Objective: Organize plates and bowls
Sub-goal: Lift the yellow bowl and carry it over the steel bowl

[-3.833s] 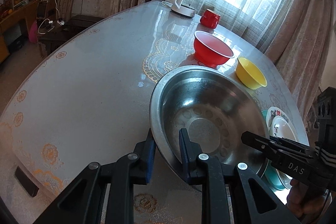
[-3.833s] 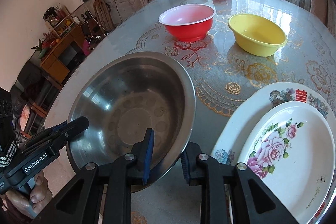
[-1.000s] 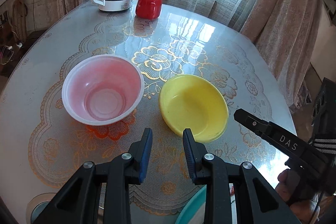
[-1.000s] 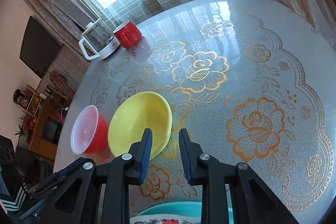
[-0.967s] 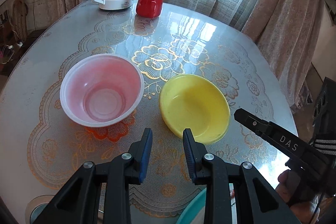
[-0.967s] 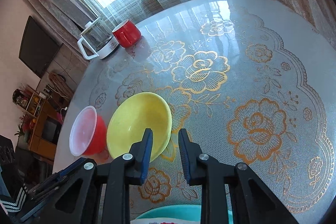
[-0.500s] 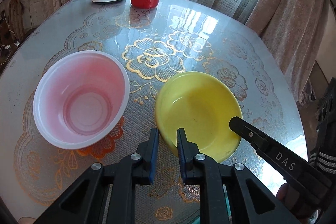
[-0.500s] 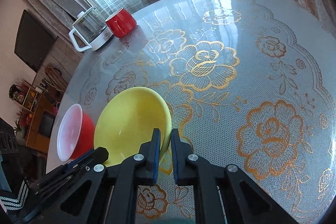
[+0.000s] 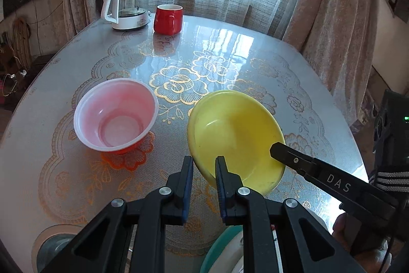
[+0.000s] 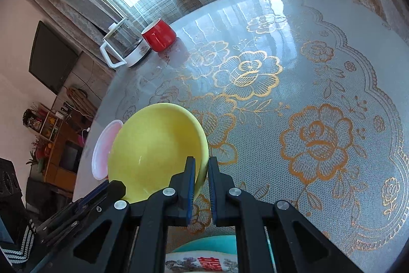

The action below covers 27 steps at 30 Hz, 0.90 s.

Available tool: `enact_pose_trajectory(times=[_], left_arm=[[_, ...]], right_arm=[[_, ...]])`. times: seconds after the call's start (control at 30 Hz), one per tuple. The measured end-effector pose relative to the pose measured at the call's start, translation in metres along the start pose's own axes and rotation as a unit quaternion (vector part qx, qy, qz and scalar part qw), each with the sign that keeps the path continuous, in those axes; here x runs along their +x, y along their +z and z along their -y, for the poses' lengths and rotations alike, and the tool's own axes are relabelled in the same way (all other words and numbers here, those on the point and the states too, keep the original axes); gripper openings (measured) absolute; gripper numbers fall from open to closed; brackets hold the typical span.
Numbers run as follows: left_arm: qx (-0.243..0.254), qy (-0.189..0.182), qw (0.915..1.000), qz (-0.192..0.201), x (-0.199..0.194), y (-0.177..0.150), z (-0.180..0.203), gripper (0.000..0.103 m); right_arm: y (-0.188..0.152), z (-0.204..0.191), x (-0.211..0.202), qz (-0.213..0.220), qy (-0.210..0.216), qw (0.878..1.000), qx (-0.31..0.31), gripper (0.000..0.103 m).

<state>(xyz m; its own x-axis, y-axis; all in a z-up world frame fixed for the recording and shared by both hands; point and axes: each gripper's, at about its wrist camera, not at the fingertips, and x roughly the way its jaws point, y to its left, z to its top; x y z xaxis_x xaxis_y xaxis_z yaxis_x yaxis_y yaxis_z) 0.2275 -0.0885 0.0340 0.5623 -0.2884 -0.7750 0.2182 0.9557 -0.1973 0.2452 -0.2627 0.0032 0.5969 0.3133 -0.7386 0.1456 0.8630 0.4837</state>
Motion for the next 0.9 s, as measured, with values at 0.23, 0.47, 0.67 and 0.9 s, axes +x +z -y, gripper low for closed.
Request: enact_pose_trajectory(times=[0.23,0.47,0.67,0.9], left_arm=[[0.022,0.001,0.9988,0.044,-0.056,-0.023,-0.005,0.018],[0.011,-0.005,0.9982,0.059,-0.09,-0.05,-0.028,0.018],[-0.004,-0.007,0.9979,0.064,-0.107,-0.069,-0.045,0.018],[-0.011,0.0,0.9968,0.079,-0.125,-0.085,-0.061,0.018]], right_arm=[[-0.026,-0.023,-0.036,0.019,0.026,0.999,-0.02,0.01],[-0.054,-0.053,-0.059,0.024,0.046,0.997,-0.05,0.01],[-0.072,-0.07,-0.059,0.016,0.063,0.996,-0.068,0.01],[-0.087,-0.087,-0.056,0.009,0.074,0.993,-0.087,0.01]])
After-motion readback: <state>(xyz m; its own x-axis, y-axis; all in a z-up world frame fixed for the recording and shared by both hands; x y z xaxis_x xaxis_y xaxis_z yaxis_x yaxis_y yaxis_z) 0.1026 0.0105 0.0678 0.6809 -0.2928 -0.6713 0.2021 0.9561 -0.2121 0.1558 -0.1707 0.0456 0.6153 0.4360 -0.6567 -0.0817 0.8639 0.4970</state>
